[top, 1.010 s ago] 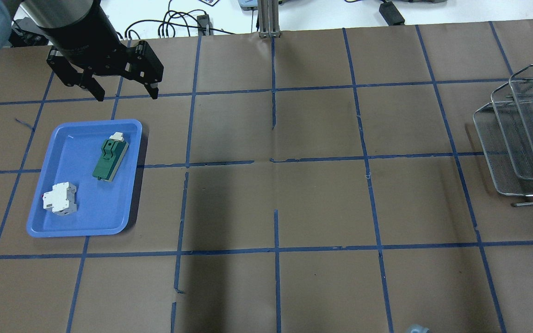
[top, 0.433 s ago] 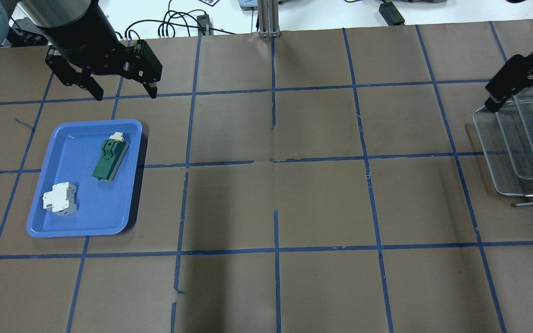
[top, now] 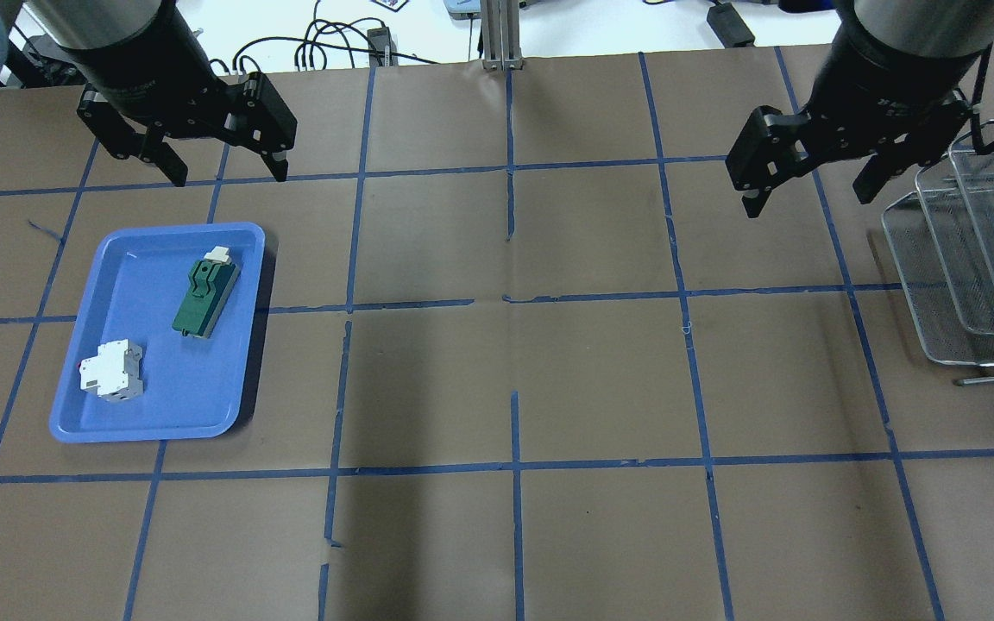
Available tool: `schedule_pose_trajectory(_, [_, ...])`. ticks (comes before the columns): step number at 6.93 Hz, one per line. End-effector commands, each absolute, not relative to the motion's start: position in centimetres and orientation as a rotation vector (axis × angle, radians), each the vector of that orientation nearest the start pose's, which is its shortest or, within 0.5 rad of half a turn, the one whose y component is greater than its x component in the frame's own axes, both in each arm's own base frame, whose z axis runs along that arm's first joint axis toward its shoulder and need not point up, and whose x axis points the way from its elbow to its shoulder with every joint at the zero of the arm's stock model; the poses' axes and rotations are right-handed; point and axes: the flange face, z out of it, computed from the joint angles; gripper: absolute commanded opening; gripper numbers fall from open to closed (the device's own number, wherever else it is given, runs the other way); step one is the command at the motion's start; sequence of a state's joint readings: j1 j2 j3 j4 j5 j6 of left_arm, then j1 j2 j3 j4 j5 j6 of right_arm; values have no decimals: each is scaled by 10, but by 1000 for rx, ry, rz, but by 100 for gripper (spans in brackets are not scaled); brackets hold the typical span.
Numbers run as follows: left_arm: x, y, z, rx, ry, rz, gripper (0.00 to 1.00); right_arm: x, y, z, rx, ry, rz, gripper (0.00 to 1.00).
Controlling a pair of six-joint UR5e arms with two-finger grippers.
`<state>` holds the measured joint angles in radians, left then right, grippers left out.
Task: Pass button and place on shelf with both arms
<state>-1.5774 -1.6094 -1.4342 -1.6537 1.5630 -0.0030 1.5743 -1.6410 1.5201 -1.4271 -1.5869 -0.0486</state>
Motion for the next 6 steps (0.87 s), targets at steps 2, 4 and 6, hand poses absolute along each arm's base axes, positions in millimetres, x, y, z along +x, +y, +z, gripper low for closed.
schedule_pose_trajectory(2, [-135, -508, 529, -2, 3149, -31, 100, 145, -460, 537, 31, 3160, -35, 100])
schedule_pose_trajectory(4, [-136, -507, 529, 0, 3149, -29, 100, 146, -462, 542, 117, 3149, -96, 100])
schedule_pose_trajectory(6, [-135, -507, 529, -2, 3149, -31, 100, 146, -462, 542, 107, 3153, -94, 100])
